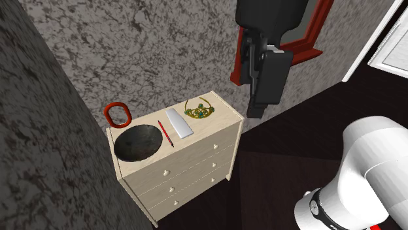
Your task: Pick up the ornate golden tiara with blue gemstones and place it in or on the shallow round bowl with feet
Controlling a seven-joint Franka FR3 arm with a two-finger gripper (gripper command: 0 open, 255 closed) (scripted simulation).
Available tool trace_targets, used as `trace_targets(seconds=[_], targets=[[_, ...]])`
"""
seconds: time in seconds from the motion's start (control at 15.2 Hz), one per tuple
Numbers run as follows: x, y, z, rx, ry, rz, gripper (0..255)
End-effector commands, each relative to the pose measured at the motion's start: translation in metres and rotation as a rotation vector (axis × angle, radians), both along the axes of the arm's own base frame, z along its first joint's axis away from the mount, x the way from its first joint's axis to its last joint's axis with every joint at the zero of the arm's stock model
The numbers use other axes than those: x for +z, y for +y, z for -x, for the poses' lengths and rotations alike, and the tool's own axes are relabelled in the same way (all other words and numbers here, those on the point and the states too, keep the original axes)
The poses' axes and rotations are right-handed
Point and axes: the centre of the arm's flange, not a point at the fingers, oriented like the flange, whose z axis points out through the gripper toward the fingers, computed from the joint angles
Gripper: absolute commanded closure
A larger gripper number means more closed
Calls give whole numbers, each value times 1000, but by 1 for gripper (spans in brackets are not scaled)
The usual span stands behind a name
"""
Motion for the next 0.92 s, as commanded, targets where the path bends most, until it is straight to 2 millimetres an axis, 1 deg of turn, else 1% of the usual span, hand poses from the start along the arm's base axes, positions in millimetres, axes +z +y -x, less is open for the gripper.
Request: trace_targets(seconds=[0.0,0.86], targets=[[0,0,0,0,0,0,0],[-111,-118,-54,19,11,17,0]])
